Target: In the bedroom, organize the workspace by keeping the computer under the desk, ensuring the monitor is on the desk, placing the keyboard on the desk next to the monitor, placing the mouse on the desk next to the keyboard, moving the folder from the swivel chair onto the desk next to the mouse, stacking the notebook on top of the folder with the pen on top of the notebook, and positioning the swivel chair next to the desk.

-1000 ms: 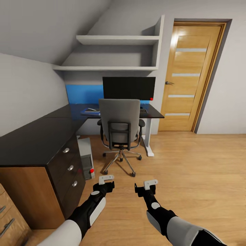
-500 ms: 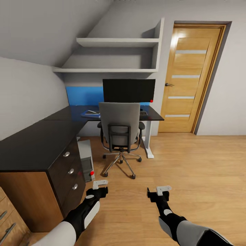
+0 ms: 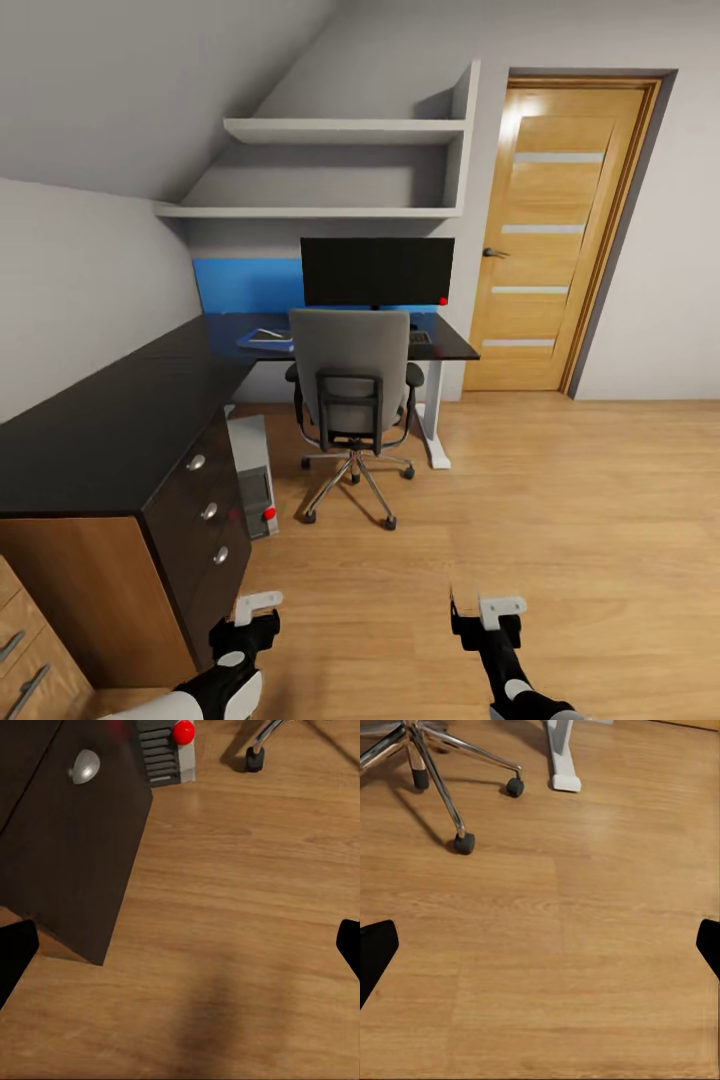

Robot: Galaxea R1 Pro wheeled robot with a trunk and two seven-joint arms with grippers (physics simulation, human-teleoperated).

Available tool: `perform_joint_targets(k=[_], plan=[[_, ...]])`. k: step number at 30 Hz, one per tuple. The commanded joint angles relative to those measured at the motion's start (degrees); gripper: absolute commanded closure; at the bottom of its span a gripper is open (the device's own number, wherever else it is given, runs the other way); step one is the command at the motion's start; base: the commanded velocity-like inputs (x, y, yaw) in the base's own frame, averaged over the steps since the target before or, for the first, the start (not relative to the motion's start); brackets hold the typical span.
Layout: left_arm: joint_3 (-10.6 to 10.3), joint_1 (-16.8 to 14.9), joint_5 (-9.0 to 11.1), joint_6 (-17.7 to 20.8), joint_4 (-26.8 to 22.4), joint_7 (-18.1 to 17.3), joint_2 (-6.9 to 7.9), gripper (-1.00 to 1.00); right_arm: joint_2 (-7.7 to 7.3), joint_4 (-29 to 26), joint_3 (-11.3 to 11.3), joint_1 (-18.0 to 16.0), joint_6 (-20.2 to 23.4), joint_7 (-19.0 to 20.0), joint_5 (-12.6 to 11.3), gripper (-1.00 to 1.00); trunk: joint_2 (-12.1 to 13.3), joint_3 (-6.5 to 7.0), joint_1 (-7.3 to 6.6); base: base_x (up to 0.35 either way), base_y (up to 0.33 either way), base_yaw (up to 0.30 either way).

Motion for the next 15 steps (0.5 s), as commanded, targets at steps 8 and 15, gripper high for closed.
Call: perform_joint_targets(k=[8,15], plan=[[-0.4,2.6,0.5,-3.0,2.2,0.3,0.45,-1.00,-0.01,0.1,0.5,2.1,-0.1,-0.2,-0.2,-1.00,3.2,1.39,-1.77,0.000,0.000,0.000],[-0.3,6.2,0.6,-3.4,2.5,0.4,1.06,-1.00,-0.19,0.1,0.6,3.3,0.0,-0.1,0.0,-1.00,6.0,2.65,-3.31,0.000,0.000,0.000]])
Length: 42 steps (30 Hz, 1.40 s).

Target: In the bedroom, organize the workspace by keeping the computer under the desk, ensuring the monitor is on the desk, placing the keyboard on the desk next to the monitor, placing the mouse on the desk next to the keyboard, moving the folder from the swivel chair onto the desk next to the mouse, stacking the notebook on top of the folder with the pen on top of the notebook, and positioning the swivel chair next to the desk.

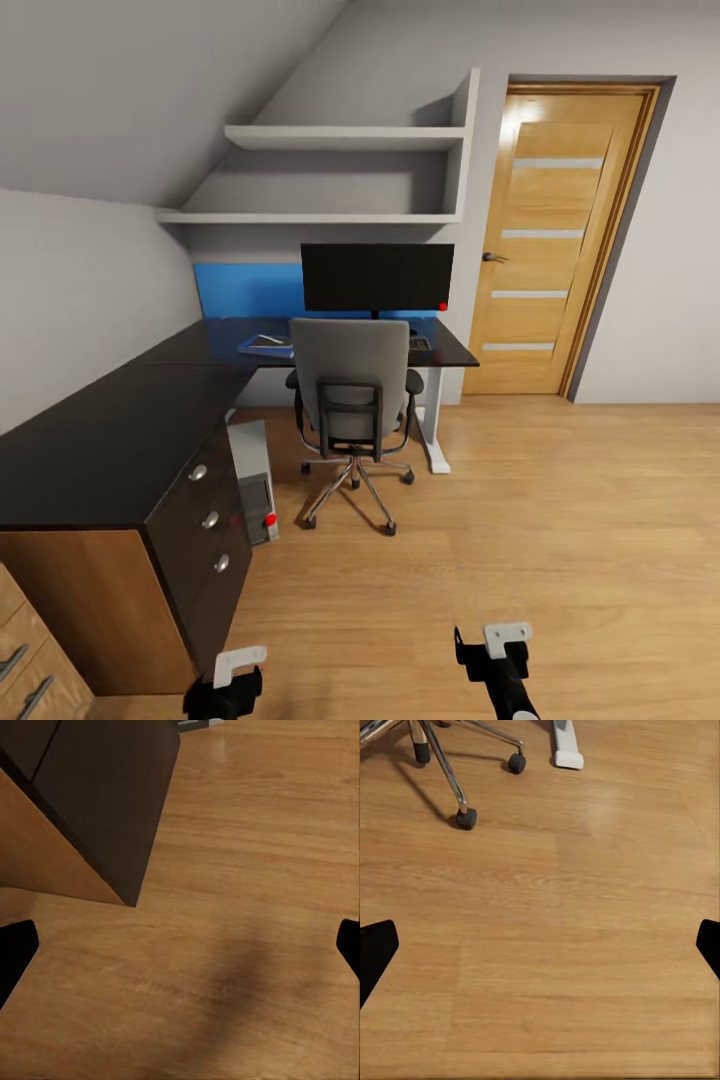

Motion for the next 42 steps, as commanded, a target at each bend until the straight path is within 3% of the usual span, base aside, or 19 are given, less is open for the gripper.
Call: perform_joint_targets(k=[1,6,18,28,32,42], plan=[[-0.5,0.4,0.4,-0.2,0.1,0.2,0.04,-1.00,-0.08,0.1,0.5,0.0,-0.1,-0.2,-0.2,-1.00,0.4,0.13,-0.23,0.000,0.000,0.000],[-0.5,2.4,0.4,-0.2,0.1,0.2,0.40,-1.00,-0.61,0.2,0.7,0.9,0.2,-0.1,-0.2,-1.00,2.4,1.03,-1.33,0.000,0.000,0.000],[-0.5,7.7,0.4,-0.6,0.1,-0.2,2.35,-1.00,-0.75,0.2,0.8,8.4,0.3,0.1,-0.2,-1.00,7.2,3.18,-3.97,0.000,0.000,0.000],[-0.5,9.5,0.3,-2.8,0.1,-0.6,5.60,-1.00,-0.74,0.2,0.8,10.6,0.3,0.1,-0.3,-1.00,11.2,4.98,-6.16,0.000,0.000,0.000],[-0.5,9.6,0.3,-2.9,0.1,-0.6,5.85,-1.00,-0.75,0.2,0.7,10.7,0.3,0.1,-0.3,-1.00,12.8,5.70,-7.04,0.000,0.000,0.000],[-0.7,9.6,0.3,-2.6,0.1,-0.2,5.39,-1.00,-0.75,0.2,0.7,10.7,0.3,0.1,-0.3,-1.00,12.8,5.70,-7.04,0.000,0.000,0.000]])
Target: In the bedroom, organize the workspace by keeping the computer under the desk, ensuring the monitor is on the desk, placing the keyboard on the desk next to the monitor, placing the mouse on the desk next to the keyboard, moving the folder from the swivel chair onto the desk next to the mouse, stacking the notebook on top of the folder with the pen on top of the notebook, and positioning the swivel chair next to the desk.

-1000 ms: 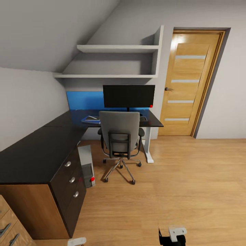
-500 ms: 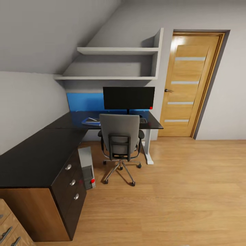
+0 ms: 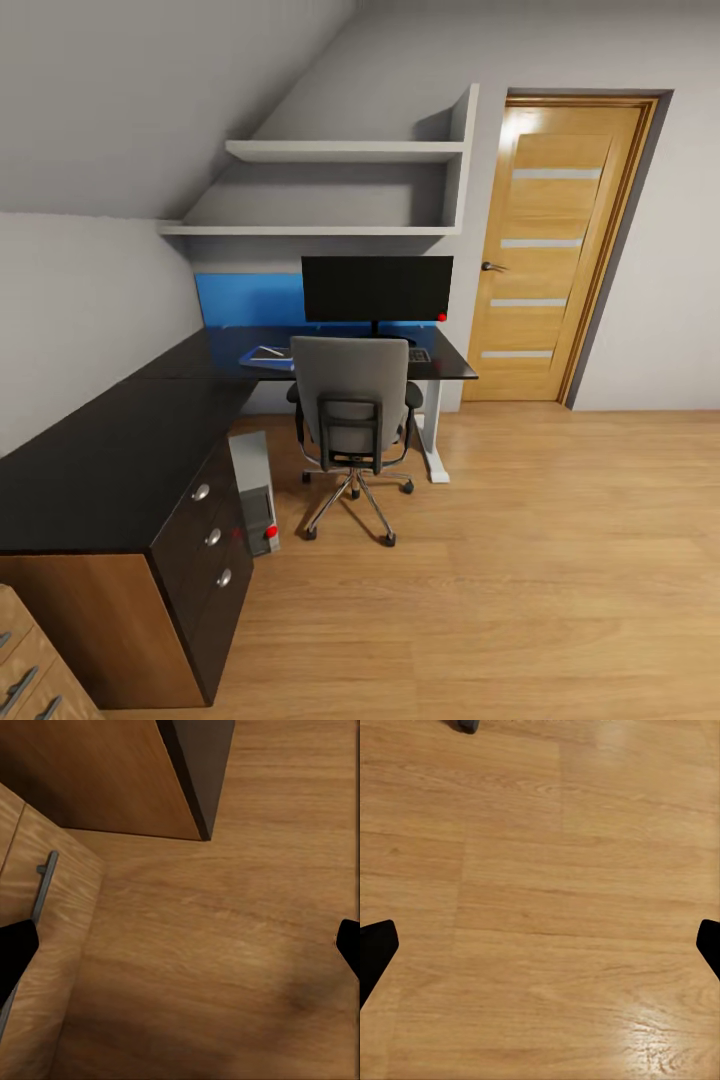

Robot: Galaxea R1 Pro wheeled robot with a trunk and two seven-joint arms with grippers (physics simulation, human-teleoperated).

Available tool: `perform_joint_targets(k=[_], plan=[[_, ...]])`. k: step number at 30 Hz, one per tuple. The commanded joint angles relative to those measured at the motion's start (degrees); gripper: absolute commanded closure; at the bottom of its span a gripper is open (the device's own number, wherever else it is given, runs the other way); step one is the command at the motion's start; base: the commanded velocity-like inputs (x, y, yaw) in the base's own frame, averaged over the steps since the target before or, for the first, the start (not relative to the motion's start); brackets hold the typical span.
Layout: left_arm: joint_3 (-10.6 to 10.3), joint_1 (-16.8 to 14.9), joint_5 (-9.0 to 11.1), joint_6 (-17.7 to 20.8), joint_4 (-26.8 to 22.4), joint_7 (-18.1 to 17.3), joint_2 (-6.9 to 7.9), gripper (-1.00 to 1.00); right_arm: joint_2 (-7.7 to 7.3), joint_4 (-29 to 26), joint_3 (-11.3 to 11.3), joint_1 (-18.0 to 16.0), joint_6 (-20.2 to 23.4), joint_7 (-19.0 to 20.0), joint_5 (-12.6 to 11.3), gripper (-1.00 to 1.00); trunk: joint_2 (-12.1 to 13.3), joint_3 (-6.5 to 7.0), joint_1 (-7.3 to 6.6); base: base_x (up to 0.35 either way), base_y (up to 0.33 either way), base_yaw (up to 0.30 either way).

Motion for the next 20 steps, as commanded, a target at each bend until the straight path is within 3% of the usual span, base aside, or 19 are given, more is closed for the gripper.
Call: perform_joint_targets(k=[1,20], plan=[[-0.5,0.0,0.4,0.1,0.0,0.2,-0.30,-1.00,0.04,0.1,0.5,-0.1,-0.2,-0.2,-0.3,-1.00,0.0,-0.06,-0.01,0.000,0.000,0.000],[-0.5,0.0,0.4,0.7,0.0,-0.1,-0.91,-1.00,0.04,0.1,0.5,-0.1,-0.2,-0.2,-0.3,-1.00,0.0,-0.06,-0.01,0.000,0.000,0.000]])
